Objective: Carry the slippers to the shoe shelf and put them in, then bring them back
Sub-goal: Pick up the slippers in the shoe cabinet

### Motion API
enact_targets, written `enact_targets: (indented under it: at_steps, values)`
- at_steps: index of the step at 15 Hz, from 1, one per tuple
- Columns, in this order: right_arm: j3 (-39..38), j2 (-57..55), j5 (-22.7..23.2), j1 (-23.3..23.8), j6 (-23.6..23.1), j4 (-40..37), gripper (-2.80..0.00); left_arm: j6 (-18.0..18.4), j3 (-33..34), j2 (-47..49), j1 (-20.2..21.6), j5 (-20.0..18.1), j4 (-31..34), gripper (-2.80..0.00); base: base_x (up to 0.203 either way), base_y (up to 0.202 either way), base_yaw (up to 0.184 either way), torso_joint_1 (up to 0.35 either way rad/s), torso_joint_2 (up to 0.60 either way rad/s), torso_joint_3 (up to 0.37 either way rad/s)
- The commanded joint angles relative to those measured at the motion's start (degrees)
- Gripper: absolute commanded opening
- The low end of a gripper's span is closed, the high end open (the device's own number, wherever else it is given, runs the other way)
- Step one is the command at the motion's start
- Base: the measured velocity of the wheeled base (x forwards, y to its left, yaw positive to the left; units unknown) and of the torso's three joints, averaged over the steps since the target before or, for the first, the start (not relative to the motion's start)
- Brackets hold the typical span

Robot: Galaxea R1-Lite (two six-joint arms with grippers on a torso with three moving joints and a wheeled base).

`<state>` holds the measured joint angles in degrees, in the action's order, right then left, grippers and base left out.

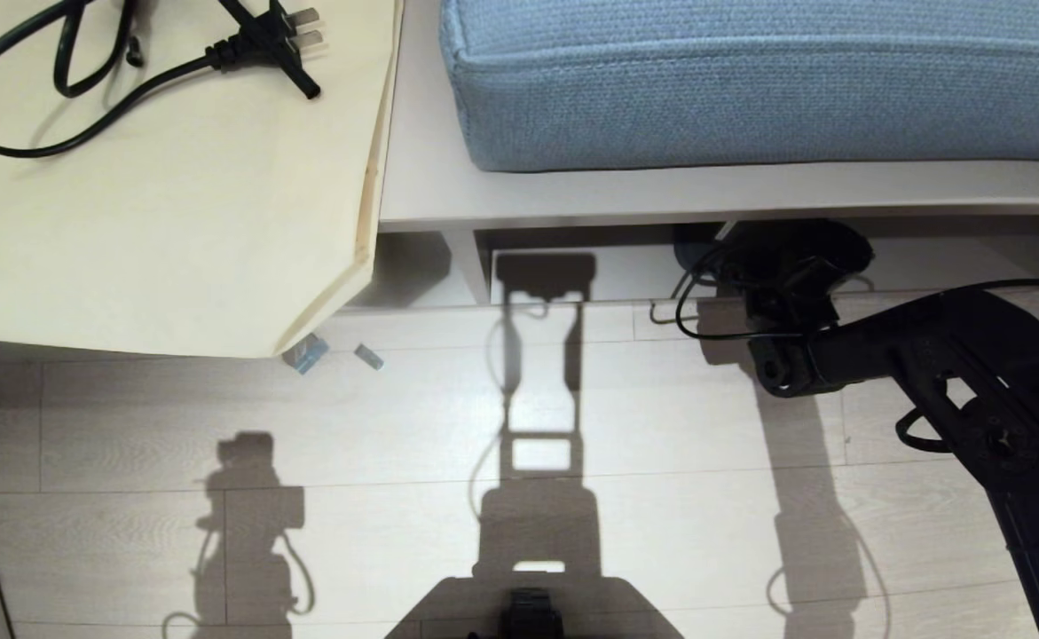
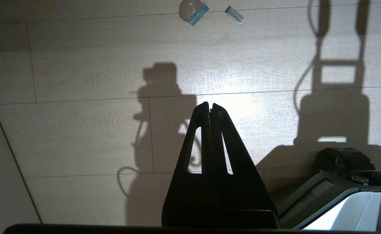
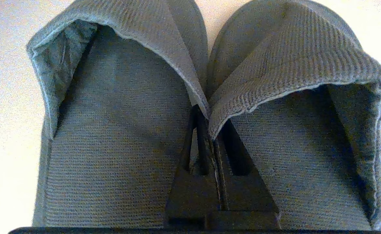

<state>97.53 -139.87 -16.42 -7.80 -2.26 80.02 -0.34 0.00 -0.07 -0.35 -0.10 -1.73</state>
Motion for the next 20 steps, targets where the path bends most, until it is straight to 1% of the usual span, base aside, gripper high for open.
enact_targets:
  at_steps: [1, 3, 6, 11, 16, 20]
  values:
    - [0.03, 0.05, -0.1, -0.08, -0.03, 0.49, -2.8, 0.0, 0.44, 0.07, 0.0, 0.01, -0.03, -2.8, 0.0, 0.0, 0.0, 0.0, 0.0, 0.0]
    - [-0.85, 0.7, -0.06, -0.11, 0.03, 0.57, -2.8, 0.07, 0.44, 0.07, 0.0, 0.01, 0.05, -2.8, 0.0, 0.0, 0.0, 0.0, 0.0, 0.0]
    - [-6.64, 4.49, 1.64, -0.56, 0.39, 0.73, -2.8, 0.07, 0.44, 0.07, 0.0, 0.01, 0.06, -2.8, 0.0, 0.0, 0.0, 0.0, 0.0, 0.0]
    - [-21.9, 16.37, 6.01, -2.66, 0.52, 1.23, -2.8, 0.07, 0.44, 0.07, 0.0, 0.01, 0.06, -2.8, 0.0, 0.0, 0.0, 0.0, 0.0, 0.0]
    - [-38.24, 25.58, 8.17, -5.76, 0.55, 4.23, -2.8, 0.07, 0.44, 0.07, 0.0, 0.01, 0.06, -2.8, 0.0, 0.0, 0.0, 0.0, 0.0, 0.0]
    - [-49.57, 30.1, 8.62, -7.6, 0.2, 7.46, -2.8, 0.07, 0.44, 0.06, 0.0, 0.01, 0.06, -2.8, 0.0, 0.0, 0.0, 0.0, 0.0, 0.0]
